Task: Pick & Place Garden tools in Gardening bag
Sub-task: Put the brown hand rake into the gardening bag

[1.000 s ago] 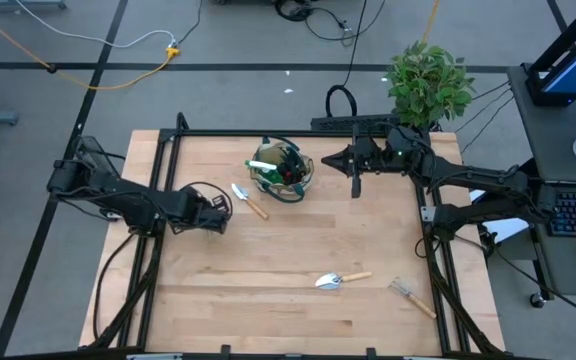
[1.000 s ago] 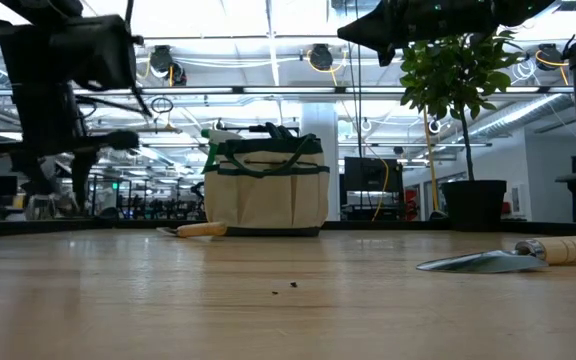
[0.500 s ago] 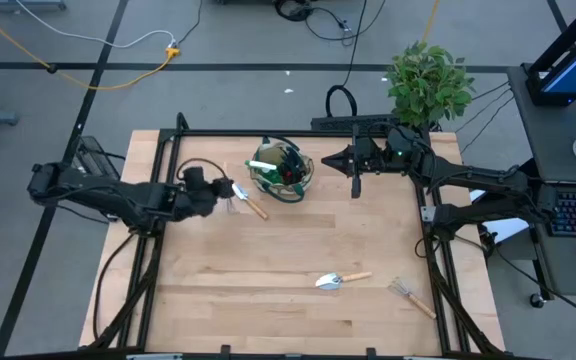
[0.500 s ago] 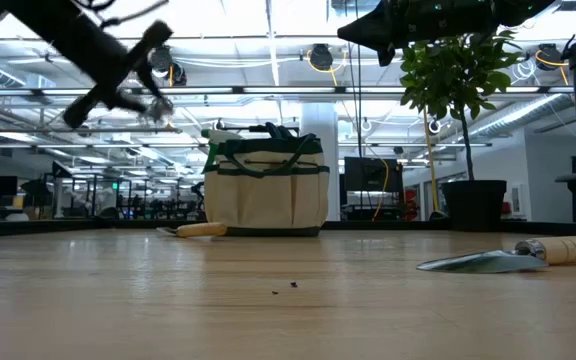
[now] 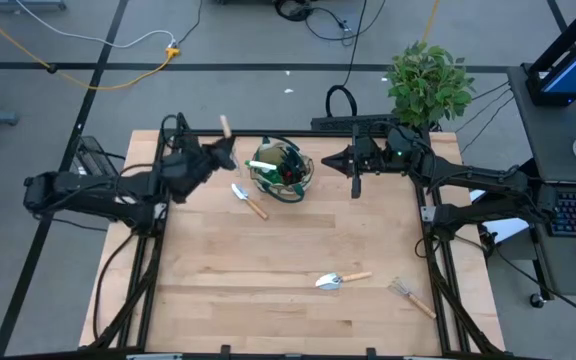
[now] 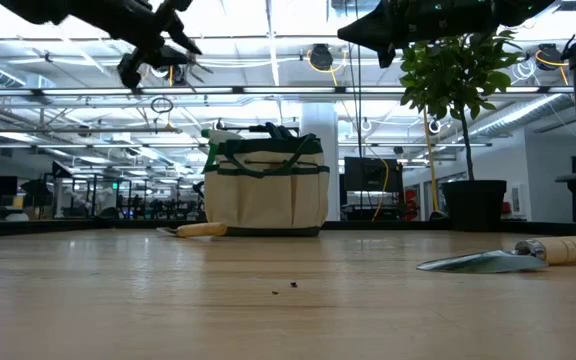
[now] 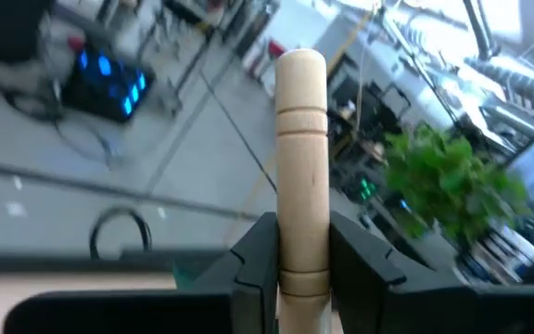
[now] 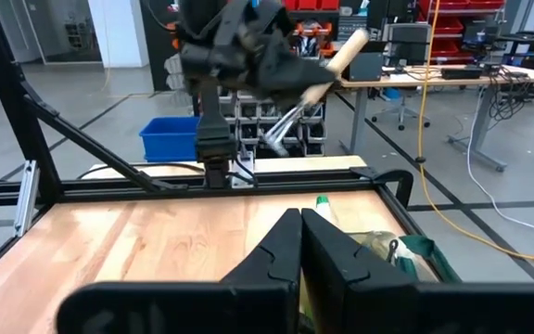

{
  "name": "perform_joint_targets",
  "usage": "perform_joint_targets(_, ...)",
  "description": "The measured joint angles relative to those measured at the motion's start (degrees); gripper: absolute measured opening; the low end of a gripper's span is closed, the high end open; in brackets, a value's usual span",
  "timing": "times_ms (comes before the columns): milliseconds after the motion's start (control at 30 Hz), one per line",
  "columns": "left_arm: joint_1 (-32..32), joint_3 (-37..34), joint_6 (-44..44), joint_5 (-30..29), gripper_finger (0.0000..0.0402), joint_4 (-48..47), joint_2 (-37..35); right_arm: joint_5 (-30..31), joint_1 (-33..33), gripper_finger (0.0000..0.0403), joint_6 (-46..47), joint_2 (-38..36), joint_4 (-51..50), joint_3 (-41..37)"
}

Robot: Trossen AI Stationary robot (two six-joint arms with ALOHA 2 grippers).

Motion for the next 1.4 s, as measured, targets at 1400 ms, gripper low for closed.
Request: perform_joint_targets(1400,12.20,19.82,12.10,6.50,0.0076,-0.60,36.13,0.15,0.02,0.0000,0.96,0.00,-1.37,0.02)
